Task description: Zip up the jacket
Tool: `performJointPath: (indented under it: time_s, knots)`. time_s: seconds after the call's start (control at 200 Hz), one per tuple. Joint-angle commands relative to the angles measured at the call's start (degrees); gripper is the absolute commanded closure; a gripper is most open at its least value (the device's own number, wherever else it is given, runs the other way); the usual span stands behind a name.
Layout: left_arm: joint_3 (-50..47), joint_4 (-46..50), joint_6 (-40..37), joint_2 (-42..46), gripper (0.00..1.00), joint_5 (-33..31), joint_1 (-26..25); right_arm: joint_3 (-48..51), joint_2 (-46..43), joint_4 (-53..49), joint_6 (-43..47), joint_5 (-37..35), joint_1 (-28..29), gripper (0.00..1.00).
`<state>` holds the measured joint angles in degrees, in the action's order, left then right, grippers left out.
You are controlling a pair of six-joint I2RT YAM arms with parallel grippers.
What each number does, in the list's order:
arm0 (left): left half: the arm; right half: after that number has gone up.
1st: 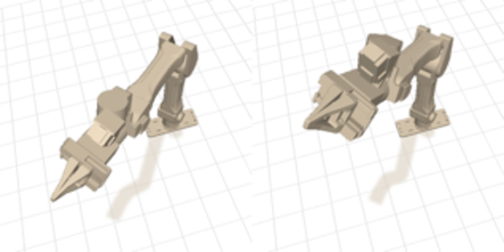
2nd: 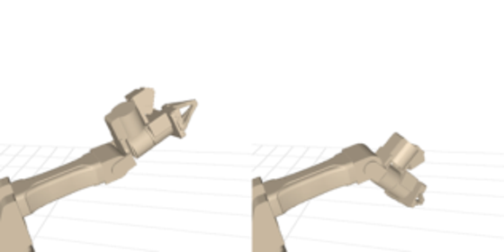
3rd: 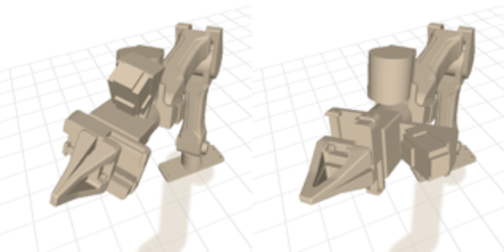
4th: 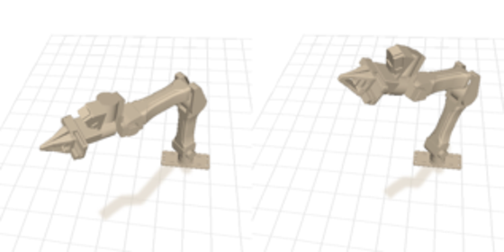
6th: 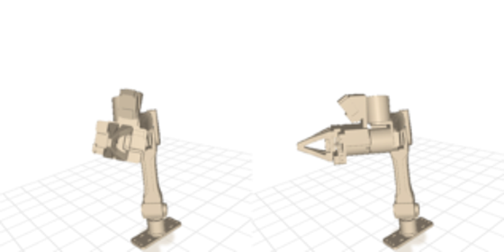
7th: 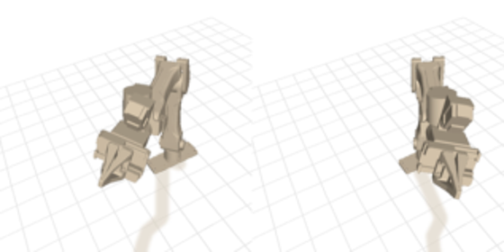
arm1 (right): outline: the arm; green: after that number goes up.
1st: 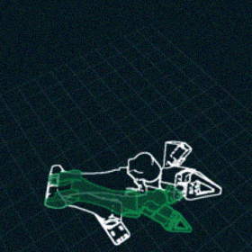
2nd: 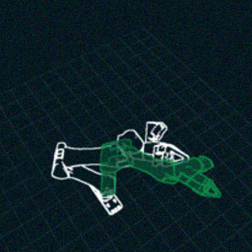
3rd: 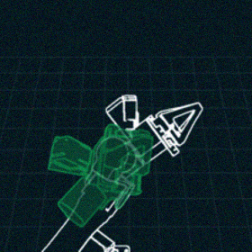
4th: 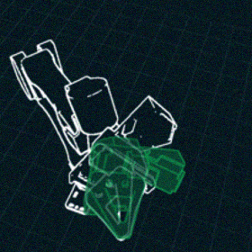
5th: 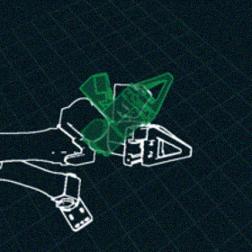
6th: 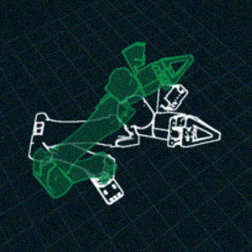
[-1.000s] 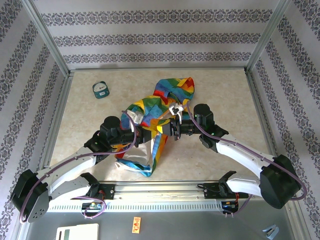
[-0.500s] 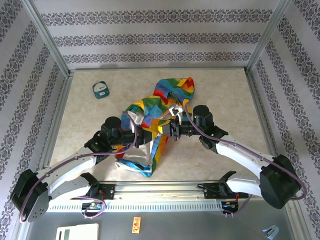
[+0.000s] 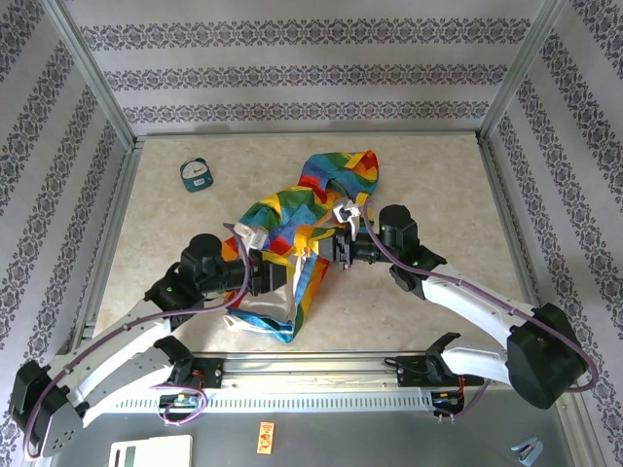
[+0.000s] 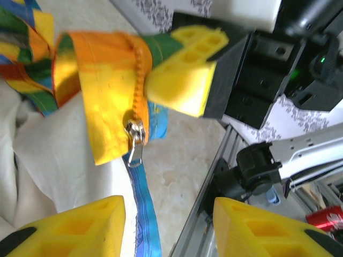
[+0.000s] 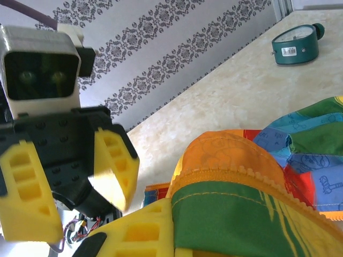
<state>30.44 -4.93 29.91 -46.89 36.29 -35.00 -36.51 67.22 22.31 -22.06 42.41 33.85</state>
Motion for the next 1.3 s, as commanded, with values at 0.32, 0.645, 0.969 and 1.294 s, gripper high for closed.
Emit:
performJointPath:
  time_s: [0.32, 0.645, 0.969, 1.294]
  knots:
    - [-1.3, 3.5, 4.1, 2.4, 0.52, -5.9, 3.2, -0.1, -0.6, 3.4, 0.2, 0.9, -0.5, 1.00]
    - [0.3, 42.9, 19.2, 16.6, 0.46, -35.1, 8.8, 1.9, 1.9, 0.5, -2.3, -1.1, 0.5, 1.00]
    - [-5.1, 52.0, 30.7, 23.2, 0.43, -37.5, 8.9, 3.4, 4.2, 0.0, -2.8, -0.8, 2.3, 1.00]
    - [-14.3, 37.6, 33.5, 19.4, 0.62, -28.7, 8.8, 5.9, 2.1, -0.6, -2.9, -1.6, 1.3, 1.00]
